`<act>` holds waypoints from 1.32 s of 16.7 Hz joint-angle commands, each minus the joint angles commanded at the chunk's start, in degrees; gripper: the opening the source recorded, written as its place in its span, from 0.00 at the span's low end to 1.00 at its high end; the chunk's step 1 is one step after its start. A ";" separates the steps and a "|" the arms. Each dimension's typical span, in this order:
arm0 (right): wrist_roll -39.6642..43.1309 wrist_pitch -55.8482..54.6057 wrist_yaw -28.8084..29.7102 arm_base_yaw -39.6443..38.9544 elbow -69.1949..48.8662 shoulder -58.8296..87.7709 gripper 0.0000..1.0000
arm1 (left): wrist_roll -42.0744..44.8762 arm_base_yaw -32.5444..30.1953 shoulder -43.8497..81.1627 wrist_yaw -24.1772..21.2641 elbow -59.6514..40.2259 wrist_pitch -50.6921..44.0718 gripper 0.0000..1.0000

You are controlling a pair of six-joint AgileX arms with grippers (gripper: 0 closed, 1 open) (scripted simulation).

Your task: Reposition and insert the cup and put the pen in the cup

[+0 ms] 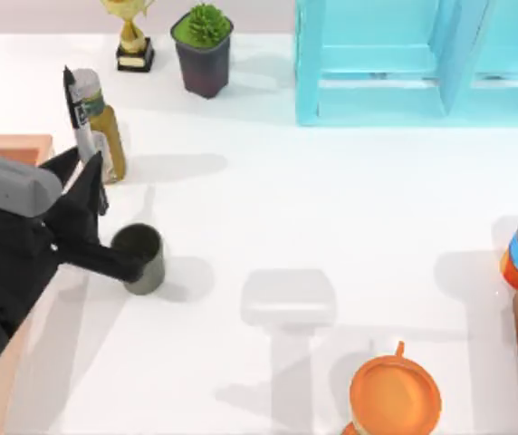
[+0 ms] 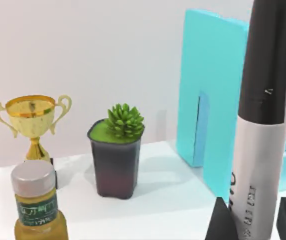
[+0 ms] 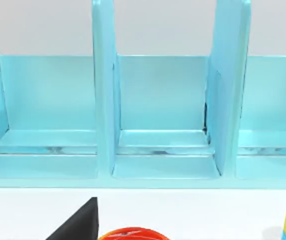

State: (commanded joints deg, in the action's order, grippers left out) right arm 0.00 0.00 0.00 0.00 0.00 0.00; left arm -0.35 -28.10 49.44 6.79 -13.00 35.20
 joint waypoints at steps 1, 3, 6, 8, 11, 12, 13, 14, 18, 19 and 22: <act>0.00 0.00 0.00 0.00 0.00 0.00 1.00 | 0.63 0.28 -1.46 0.04 1.37 1.79 0.00; 0.00 0.00 0.00 0.00 0.00 0.00 1.00 | 1.26 0.56 -2.98 0.09 2.71 3.61 0.00; 0.00 0.00 0.00 0.00 0.00 0.00 1.00 | 1.26 0.56 -2.98 0.09 2.71 3.61 0.00; 0.00 0.00 0.00 0.00 0.00 0.00 1.00 | 1.29 0.35 -2.71 0.14 2.61 3.48 0.00; 0.00 0.00 0.00 0.00 0.00 0.00 1.00 | 1.23 0.44 -0.59 -0.12 2.13 5.74 0.00; 0.00 0.00 0.00 0.00 0.00 0.00 1.00 | 1.27 0.57 1.26 -0.22 1.85 7.45 0.00; 0.00 0.00 0.00 0.00 0.00 0.00 1.00 | 1.33 0.74 3.57 -0.32 1.57 9.42 0.00; 0.00 0.00 0.00 0.00 0.00 0.00 1.00 | 1.37 0.89 6.17 -0.45 1.28 11.48 0.00; 0.00 0.00 0.00 0.00 0.00 0.00 1.00 | 1.29 1.51 16.02 -1.32 0.22 19.48 0.00; 0.00 0.00 0.00 0.00 0.00 0.00 1.00 | 1.30 1.74 17.64 -1.53 -0.02 21.09 0.00; 0.00 0.00 0.00 0.00 0.00 0.00 1.00 | 1.36 2.12 19.36 -1.78 -0.35 22.87 0.00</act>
State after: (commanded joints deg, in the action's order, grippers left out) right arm 0.00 0.00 0.00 0.00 0.00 0.00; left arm 1.01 -25.97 68.80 5.01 -13.35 58.07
